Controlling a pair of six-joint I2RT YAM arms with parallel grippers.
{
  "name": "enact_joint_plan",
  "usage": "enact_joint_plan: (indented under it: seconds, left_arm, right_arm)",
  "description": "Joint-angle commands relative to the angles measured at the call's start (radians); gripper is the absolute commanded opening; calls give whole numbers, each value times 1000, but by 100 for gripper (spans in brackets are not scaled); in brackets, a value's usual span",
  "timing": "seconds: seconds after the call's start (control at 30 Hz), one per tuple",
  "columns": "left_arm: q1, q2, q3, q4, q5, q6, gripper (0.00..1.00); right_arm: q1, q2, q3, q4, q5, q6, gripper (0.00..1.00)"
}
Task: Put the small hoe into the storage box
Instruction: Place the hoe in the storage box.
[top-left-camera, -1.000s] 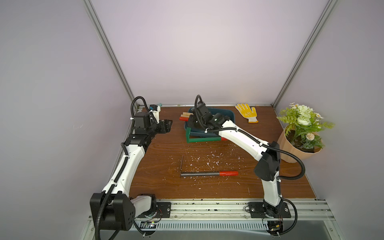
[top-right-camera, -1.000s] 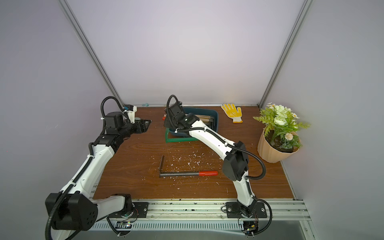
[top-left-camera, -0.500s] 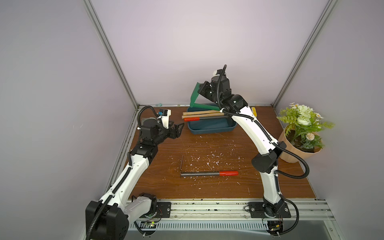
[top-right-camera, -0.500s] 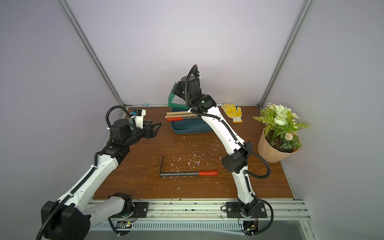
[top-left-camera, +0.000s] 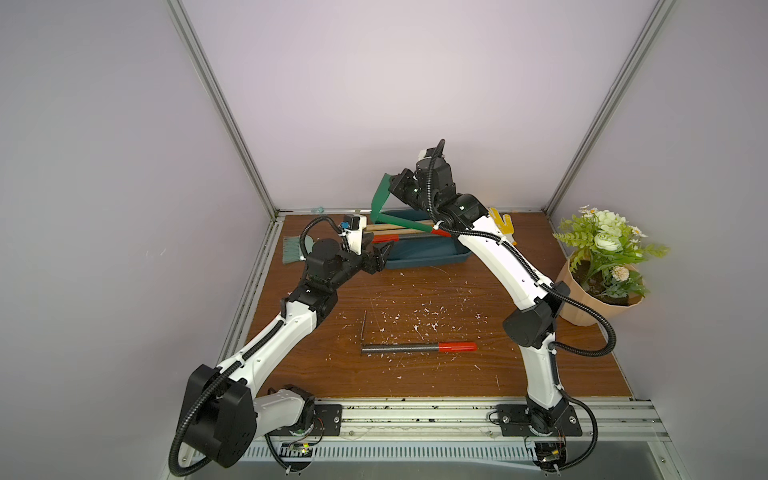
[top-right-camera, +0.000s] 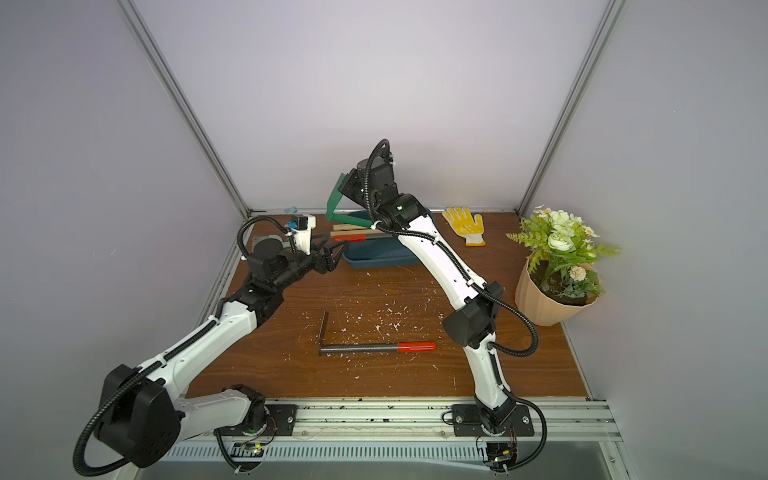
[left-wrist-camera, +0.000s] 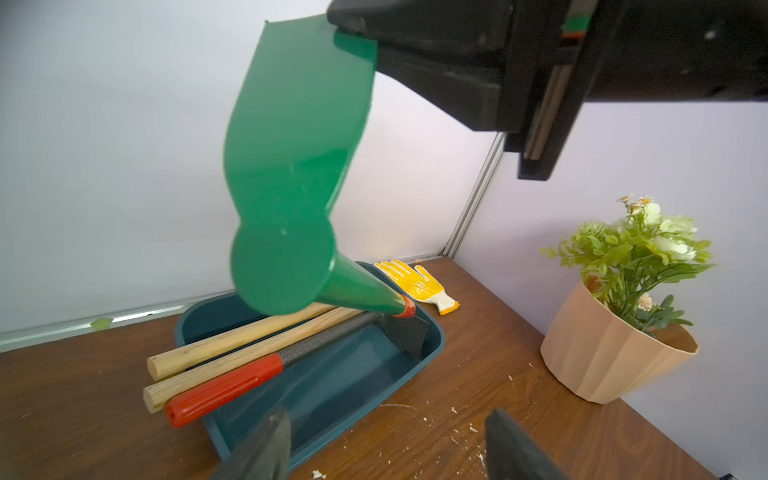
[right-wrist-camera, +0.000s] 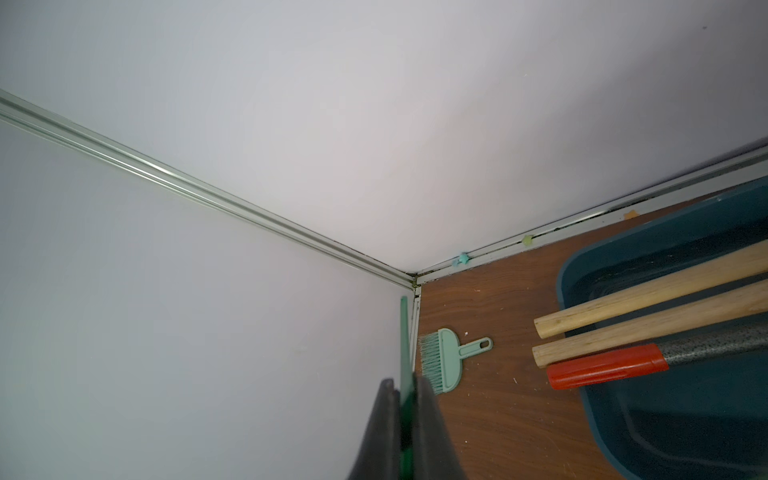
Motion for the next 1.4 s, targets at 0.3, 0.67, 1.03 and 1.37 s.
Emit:
enact_joint_plan:
  seconds: [0.3,0.67,1.03,1.37]
  left_arm:
    - [-13,91,-53,430,-192,-93,75]
    - [-24,230,17,600,-199,-146,74]
    - [-30,280,75,672,-208,-164,73]
    - [-41,291,95,676,-197,-156,42]
  right_arm:
    - [2,-193,-104,251,-93,135,0]
    - [1,-235,-202,318,-147,195,0]
    - [4,-222,-239,361,-177,250,0]
    - [2,-242,-285,399,-171,265,0]
